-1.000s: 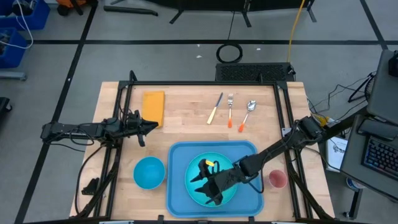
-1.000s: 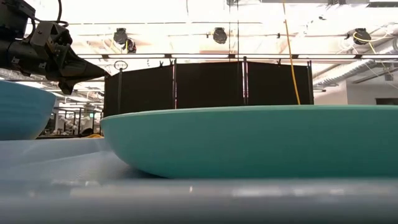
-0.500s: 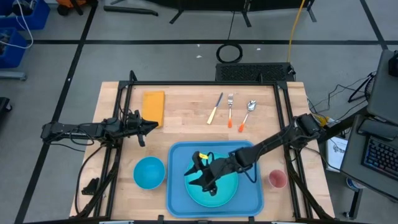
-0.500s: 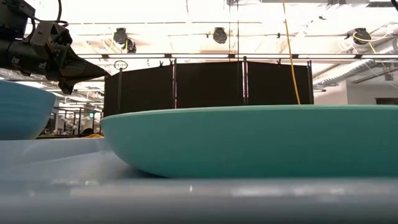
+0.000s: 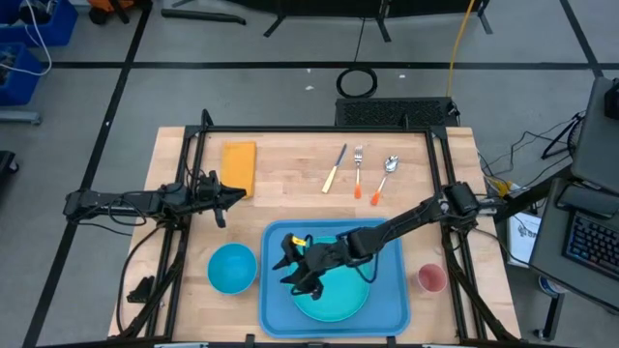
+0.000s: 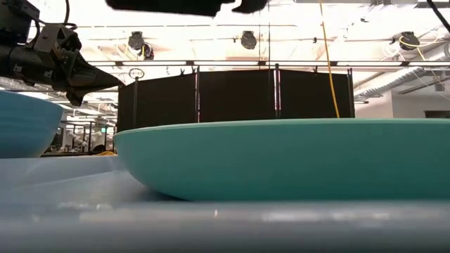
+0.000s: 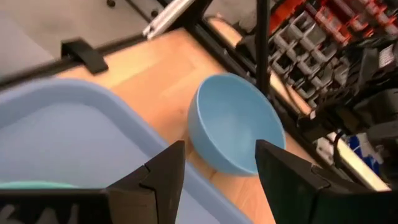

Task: Set up tray
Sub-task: Stack the blue bowl on top of the green plate on the tray

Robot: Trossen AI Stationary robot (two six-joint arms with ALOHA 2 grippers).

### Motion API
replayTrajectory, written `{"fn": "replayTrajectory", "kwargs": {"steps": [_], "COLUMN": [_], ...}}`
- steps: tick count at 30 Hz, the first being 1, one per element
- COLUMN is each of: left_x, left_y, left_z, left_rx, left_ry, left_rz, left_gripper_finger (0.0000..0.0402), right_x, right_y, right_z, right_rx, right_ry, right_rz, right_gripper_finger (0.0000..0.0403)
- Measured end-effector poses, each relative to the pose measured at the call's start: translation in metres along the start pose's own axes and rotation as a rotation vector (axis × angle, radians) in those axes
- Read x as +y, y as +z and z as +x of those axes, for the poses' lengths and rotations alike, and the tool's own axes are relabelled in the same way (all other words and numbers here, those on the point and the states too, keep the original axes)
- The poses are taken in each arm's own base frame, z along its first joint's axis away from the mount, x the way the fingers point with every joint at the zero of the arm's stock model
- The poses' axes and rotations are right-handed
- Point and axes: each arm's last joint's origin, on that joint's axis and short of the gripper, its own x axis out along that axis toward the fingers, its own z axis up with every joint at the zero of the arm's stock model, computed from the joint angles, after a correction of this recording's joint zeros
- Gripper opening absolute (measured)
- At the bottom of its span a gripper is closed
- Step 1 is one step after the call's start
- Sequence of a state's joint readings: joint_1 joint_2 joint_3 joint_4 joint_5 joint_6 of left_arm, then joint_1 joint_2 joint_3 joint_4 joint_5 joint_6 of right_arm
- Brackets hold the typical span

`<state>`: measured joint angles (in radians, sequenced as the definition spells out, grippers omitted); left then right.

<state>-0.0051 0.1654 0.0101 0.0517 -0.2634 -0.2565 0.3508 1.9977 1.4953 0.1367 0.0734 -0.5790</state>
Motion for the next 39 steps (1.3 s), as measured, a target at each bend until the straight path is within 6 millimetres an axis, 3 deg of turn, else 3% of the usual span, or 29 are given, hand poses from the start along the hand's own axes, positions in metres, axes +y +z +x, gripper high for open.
{"fn": "replayTrajectory", "kwargs": {"steps": [19,25,39], "left_x": [0.0,-0.001,-0.002], "left_y": [-0.001,-0.002,0.0], "left_z": [0.001,0.001,0.001], "left_rx": [0.012,0.025,0.012], "left_ry": [0.0,-0.038,-0.051], "left_rz": [0.003,0.006,0.018], "left_gripper_finger": [0.0037,0.0037,0.0037], "right_x": [-0.034,-0.041,-0.036], "right_y": [0.007,0.004,-0.009], "right_z": [0.062,0.07,0.085], "right_rx": [0.126,0.103,0.09], "right_ry": [0.168,0.196,0.222], "right_rz": [0.001,0.017,0.019], "right_gripper_finger": [0.0185,0.0185,0.0185]}}
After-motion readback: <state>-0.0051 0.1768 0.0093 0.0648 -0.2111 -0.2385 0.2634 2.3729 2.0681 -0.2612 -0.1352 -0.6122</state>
